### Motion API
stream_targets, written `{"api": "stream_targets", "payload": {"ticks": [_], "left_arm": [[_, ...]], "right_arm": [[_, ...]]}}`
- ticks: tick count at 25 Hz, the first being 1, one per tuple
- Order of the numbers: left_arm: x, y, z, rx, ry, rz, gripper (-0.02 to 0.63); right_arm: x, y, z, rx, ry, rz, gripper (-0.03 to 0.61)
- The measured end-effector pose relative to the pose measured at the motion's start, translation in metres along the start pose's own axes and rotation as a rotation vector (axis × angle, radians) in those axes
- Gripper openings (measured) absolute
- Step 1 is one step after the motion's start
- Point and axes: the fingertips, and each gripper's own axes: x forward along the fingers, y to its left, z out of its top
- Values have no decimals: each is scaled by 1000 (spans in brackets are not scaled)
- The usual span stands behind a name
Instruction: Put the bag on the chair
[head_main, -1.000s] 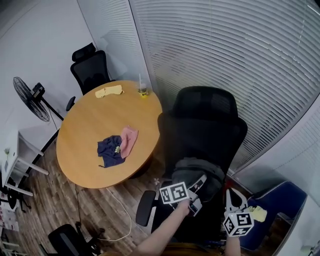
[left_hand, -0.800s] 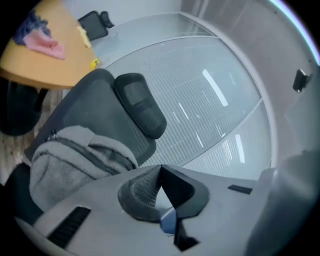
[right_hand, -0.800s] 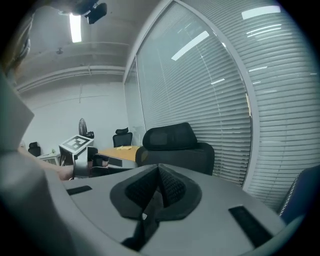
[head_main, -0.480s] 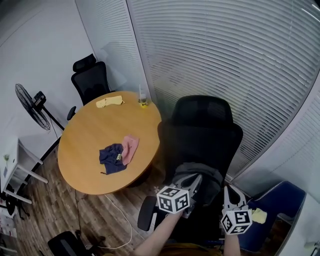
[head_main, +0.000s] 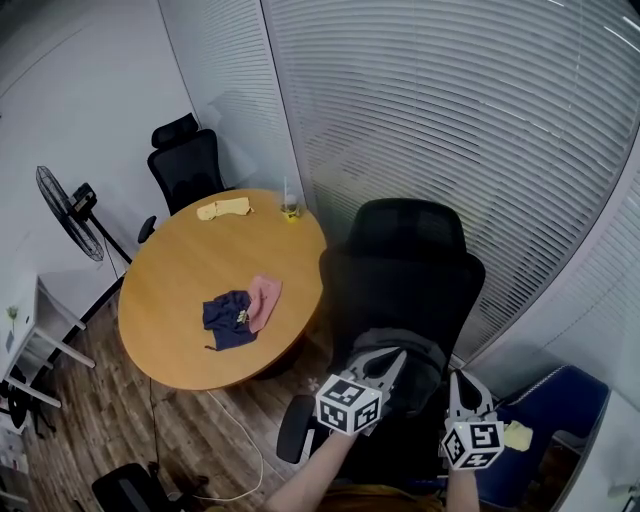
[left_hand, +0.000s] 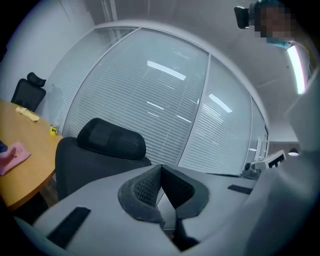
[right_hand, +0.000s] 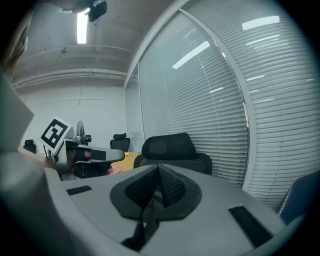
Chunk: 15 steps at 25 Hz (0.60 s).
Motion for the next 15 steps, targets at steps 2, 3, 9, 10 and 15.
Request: {"api": "stream_targets", "payload": {"ticks": [2, 3, 9, 10, 15], "left_arm": [[-1, -5, 2, 10, -11, -19, 23], [-2, -6, 3, 8, -16, -26, 23], [-7, -5, 1, 26, 0, 1, 23], [-7, -4, 1, 29, 1, 5, 23], [-8, 0, 0, 16, -6, 17, 23]], "right_arm": [[-1, 0, 1, 1, -2, -4, 12], [-2, 1, 1, 1, -1, -5, 12], [-6, 4, 0, -5, 3, -1, 12], [-5, 5, 0, -5, 3, 0, 12], [-5, 5, -1, -5, 3, 2, 12]]}}
